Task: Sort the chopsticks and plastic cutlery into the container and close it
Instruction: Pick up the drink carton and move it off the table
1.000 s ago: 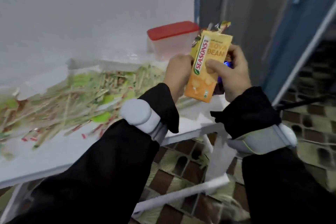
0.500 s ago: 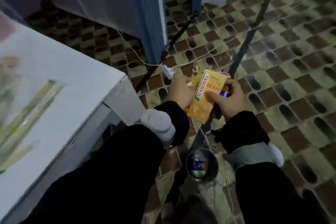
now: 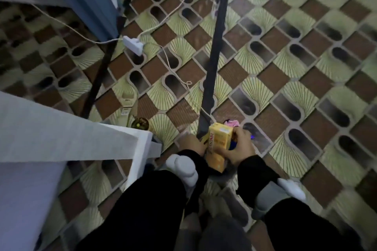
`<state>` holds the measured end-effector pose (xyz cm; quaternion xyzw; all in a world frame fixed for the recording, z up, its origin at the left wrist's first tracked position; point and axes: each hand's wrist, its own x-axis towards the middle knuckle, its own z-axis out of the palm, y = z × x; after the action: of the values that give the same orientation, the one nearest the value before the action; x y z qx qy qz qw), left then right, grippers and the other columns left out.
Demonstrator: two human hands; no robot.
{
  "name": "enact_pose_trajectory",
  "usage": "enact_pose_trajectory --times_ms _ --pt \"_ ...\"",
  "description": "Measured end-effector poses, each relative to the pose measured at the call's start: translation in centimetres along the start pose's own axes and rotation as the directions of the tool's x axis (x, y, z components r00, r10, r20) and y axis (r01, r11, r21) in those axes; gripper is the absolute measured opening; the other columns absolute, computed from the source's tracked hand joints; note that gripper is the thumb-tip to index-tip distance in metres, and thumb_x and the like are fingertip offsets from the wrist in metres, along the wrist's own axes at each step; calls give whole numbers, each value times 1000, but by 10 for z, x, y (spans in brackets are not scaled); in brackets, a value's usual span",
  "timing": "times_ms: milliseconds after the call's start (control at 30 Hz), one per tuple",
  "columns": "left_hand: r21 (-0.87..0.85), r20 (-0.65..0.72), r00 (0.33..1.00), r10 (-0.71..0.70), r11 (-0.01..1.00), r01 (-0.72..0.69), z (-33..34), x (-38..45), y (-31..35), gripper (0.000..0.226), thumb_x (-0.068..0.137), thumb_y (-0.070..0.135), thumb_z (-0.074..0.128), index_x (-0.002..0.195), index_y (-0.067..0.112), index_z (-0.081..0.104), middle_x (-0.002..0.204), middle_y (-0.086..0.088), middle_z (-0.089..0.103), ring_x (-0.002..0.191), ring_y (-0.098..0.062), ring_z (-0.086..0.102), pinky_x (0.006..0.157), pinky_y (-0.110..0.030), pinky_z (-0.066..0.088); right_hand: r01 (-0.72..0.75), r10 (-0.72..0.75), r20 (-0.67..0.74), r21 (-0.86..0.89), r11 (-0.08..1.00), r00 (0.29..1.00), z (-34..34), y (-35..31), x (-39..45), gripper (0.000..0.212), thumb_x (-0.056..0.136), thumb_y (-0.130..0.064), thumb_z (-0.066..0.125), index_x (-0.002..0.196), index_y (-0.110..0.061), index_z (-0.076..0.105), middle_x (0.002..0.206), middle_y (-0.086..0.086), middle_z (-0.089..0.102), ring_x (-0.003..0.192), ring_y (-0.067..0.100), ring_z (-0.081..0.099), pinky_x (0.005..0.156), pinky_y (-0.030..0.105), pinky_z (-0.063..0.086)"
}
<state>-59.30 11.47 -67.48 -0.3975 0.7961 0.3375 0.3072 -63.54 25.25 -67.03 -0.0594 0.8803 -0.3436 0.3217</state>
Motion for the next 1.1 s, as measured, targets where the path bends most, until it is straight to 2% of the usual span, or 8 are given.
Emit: enact_pose_trajectory --times_ms 133,333,500,633,733,800,867,1100 --pt "34 66 996 -55 998 53 72 72 -27 20 94 16 48 97 1 61 106 -17 63 98 -34 58 82 -37 46 -76 75 34 43 996 997 67 76 44 65 61 -24 86 113 -7 50 115 11 43 102 24 49 80 23 37" --pt "132 -49 998 26 991 -19 114 119 -41 26 94 14 41 110 5 60 116 -16 62 108 -34 57 86 -39 47 -226 211 177 68 972 961 125 133 82 75 73 -25 78 133 -9 36 133 15 40 126 31 41 100 35 39" --pt "197 165 975 151 963 -183 122 123 -22 40 99 24 34 133 4 40 133 -20 48 116 -37 52 94 -44 44 -362 381 236 -121 924 894 137 128 90 81 92 -22 54 150 -29 -2 156 19 -12 143 45 2 115 46 16" --pt "104 138 981 133 984 -148 102 102 -26 35 99 17 34 126 4 52 133 -15 52 116 -32 53 96 -38 43 -349 360 270 -90 933 893 106 103 78 62 92 -12 47 148 -19 22 155 20 17 139 40 25 109 39 29" --pt "-91 62 983 172 982 -166 63 65 -13 24 97 16 39 93 9 62 106 -18 64 97 -33 59 84 -36 47 -316 306 235 4 949 923 74 69 61 30 95 -2 42 123 -5 52 114 19 61 102 17 63 84 24 48" --pt "-154 3 988 155 976 -152 21 26 5 25 96 14 42 74 8 54 81 -17 55 77 -29 50 68 -32 39 -268 250 199 72 961 948 44 28 44 25 93 -3 44 114 -6 58 101 17 65 77 17 64 67 26 50" --pt "-207 -95 978 188 957 -204 -15 0 26 33 93 9 45 60 10 42 67 -8 43 70 -23 39 64 -28 31 -171 160 166 55 984 973 16 -15 33 26 91 -7 47 113 -8 60 107 17 65 78 25 58 65 30 47" --pt "-464 -449 878 166 796 -388 -196 -148 101 22 94 9 45 94 7 67 94 -9 65 85 -25 57 69 -26 40 195 -222 92 237 952 971 -106 -247 -52 28 95 -10 41 120 -10 55 108 12 62 96 26 59 80 30 46"
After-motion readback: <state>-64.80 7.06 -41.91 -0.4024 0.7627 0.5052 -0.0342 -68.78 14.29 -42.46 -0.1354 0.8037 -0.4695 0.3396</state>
